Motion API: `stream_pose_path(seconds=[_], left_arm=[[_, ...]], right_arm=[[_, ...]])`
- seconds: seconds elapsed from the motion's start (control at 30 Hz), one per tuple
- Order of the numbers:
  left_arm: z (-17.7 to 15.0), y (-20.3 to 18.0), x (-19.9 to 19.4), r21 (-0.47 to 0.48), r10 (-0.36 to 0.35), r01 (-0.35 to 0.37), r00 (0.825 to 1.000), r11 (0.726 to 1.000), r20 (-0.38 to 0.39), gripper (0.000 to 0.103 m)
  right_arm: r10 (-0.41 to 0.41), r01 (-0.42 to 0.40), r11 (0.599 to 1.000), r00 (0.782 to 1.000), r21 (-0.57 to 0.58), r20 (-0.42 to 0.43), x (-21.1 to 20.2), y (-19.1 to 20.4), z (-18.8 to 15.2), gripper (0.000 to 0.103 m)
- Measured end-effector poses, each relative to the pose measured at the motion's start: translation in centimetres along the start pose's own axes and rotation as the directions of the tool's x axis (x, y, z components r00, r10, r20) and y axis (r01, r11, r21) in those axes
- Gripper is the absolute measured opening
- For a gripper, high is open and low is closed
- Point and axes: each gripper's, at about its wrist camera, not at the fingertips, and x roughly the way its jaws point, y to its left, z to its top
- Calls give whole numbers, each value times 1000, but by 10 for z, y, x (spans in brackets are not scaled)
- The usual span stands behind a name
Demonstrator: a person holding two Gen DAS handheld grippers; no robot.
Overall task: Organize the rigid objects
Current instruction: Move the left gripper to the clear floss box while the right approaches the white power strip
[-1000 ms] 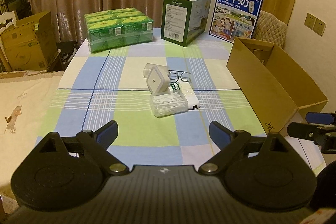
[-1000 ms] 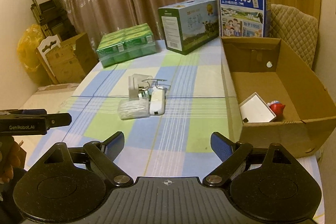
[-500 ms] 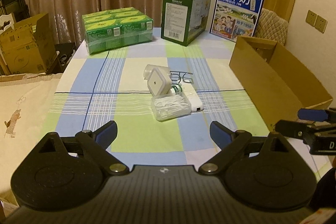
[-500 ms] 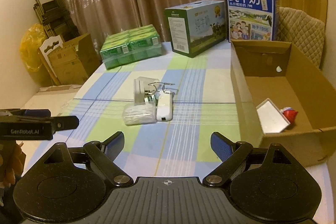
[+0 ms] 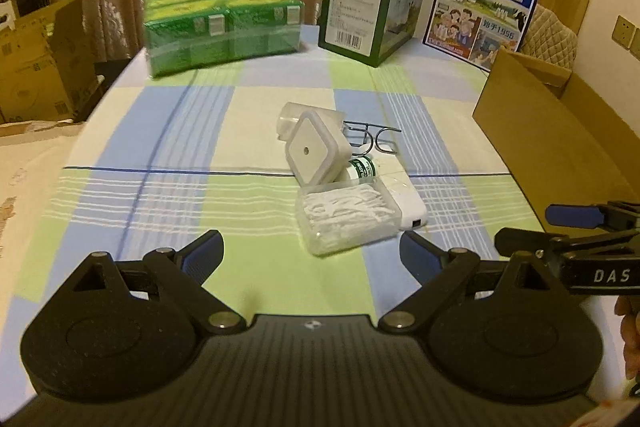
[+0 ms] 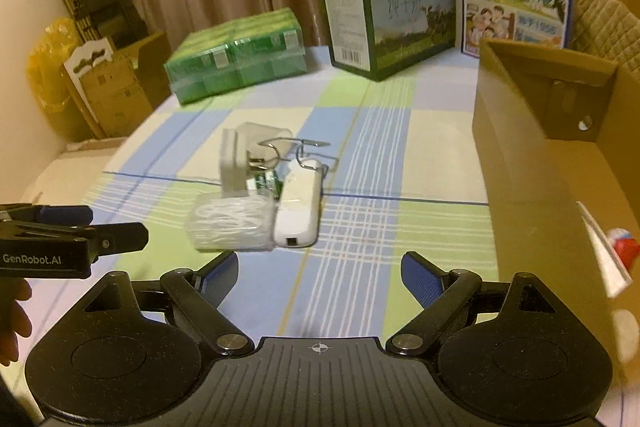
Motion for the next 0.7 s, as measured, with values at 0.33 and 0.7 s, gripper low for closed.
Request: stream_pose_path(seconds=[0.33, 0.7], left_arm=[[15, -8, 64, -43, -70, 69, 997, 997, -29, 93], [17, -23, 103, -25, -59, 57, 995, 998, -86, 96]], right_arm=[[-19, 17, 1000, 997, -20, -71, 53, -18, 7, 79], [-78, 69, 994, 989, -80, -122, 65, -19, 9, 79]])
